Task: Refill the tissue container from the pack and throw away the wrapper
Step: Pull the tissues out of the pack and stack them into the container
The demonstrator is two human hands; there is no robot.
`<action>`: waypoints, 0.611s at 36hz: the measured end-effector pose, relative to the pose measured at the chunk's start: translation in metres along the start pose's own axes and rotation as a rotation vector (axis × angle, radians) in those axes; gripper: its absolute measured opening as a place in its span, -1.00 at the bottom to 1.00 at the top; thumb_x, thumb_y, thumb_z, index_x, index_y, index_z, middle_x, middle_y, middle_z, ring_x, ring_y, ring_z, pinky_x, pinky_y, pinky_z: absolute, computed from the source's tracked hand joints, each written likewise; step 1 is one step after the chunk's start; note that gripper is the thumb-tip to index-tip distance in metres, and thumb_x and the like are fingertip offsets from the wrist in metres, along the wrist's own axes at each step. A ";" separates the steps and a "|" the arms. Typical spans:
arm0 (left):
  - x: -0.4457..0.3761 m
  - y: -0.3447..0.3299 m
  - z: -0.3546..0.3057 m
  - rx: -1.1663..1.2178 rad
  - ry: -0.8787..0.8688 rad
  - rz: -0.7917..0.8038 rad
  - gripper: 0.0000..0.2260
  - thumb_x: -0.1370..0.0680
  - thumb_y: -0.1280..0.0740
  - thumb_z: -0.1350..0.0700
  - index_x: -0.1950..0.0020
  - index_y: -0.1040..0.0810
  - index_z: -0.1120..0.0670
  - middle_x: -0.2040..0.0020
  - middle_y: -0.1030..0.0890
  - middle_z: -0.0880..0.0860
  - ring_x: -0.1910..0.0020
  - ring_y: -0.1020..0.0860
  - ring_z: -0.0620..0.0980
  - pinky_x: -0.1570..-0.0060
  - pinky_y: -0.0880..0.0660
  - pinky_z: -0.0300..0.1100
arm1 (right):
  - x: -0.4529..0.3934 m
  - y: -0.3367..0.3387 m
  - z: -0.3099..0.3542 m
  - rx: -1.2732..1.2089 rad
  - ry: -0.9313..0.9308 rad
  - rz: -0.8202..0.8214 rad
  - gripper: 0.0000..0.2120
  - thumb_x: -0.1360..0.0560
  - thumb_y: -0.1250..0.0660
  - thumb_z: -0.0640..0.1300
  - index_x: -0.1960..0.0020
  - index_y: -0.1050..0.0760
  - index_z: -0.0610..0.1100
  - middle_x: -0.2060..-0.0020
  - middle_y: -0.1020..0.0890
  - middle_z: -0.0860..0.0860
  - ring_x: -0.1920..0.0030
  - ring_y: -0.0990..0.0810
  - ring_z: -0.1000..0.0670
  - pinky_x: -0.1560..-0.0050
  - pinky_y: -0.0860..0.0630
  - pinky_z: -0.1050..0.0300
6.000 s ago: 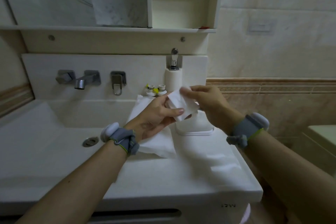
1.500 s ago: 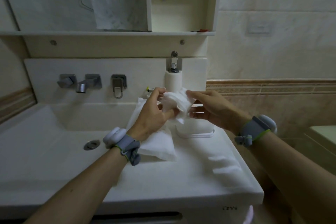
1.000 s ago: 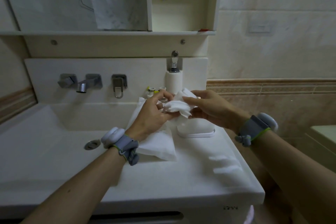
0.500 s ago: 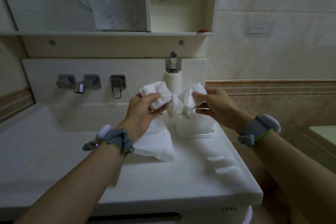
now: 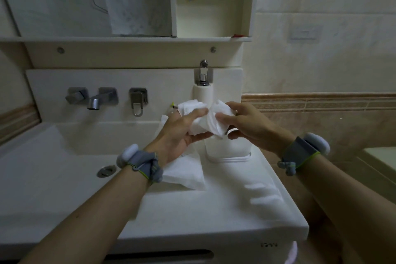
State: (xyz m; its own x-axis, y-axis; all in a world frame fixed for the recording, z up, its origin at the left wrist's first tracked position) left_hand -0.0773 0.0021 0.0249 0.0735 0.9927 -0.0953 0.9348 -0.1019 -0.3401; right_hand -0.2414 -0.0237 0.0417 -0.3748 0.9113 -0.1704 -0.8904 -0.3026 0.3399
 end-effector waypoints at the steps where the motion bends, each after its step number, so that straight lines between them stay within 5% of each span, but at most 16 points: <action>1: 0.001 0.000 0.001 -0.040 -0.010 0.020 -0.66 -0.51 -0.40 0.24 -0.27 -0.49 0.16 -0.12 -0.65 0.16 -0.06 -0.65 0.10 0.04 -0.63 0.02 | 0.000 0.000 0.000 0.017 0.005 -0.002 -0.75 -0.56 -0.35 -0.10 -0.21 -0.52 -0.11 -0.03 -0.64 -0.17 0.05 -0.66 -0.16 0.09 -0.62 0.01; 5: 0.002 0.002 0.004 -0.133 -0.043 -0.004 -0.58 -0.44 -0.47 0.30 -0.27 -0.50 0.16 -0.13 -0.65 0.16 -0.07 -0.66 0.09 0.06 -0.64 -0.01 | 0.004 -0.005 0.003 0.026 0.008 0.036 -0.78 -0.59 -0.28 -0.07 -0.20 -0.54 -0.09 -0.07 -0.61 -0.22 0.06 -0.62 -0.14 0.05 -0.59 0.02; 11: 0.002 0.003 0.005 -0.152 -0.092 -0.110 -0.61 -0.40 -0.52 0.27 -0.19 -0.54 0.09 -0.03 -0.68 0.09 0.06 -0.69 0.01 0.22 -0.64 -0.09 | 0.012 -0.017 0.010 0.027 -0.056 0.143 -0.62 -0.55 -0.16 0.25 -0.14 -0.52 0.02 -0.04 -0.62 -0.13 0.01 -0.61 -0.11 -0.03 -0.60 -0.01; 16: 0.002 0.005 0.004 -0.163 -0.115 -0.151 -0.68 -0.43 -0.50 0.26 -0.15 -0.58 0.10 0.01 -0.69 0.08 0.06 -0.68 0.02 0.24 -0.62 -0.14 | 0.009 -0.020 0.014 0.157 0.024 0.021 -0.67 -0.50 -0.41 0.02 -0.12 -0.52 -0.19 0.05 -0.64 -0.17 0.22 -0.59 -0.05 0.11 -0.61 -0.01; 22: -0.002 0.018 0.009 -0.014 -0.023 -0.145 -0.73 -0.53 -0.41 0.21 -0.22 -0.54 0.16 -0.11 -0.66 0.16 -0.07 -0.64 0.09 0.12 -0.64 -0.03 | 0.003 -0.006 0.001 -0.061 -0.094 -0.044 -0.76 -0.43 -0.49 -0.22 -0.07 -0.56 -0.21 -0.02 -0.64 -0.26 0.11 -0.61 -0.12 -0.06 -0.60 -0.06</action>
State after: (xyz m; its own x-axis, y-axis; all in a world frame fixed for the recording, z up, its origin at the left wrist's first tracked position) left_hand -0.0635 -0.0020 0.0109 -0.0709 0.9952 -0.0678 0.9397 0.0438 -0.3392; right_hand -0.2370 -0.0187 0.0397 -0.3113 0.9455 -0.0957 -0.9208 -0.2752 0.2764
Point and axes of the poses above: each hand's wrist, its own x-axis away from the middle knuckle, its own y-axis out of the back of the hand, z = x × y, the point moved 3 cm from there along -x, towards the middle knuckle
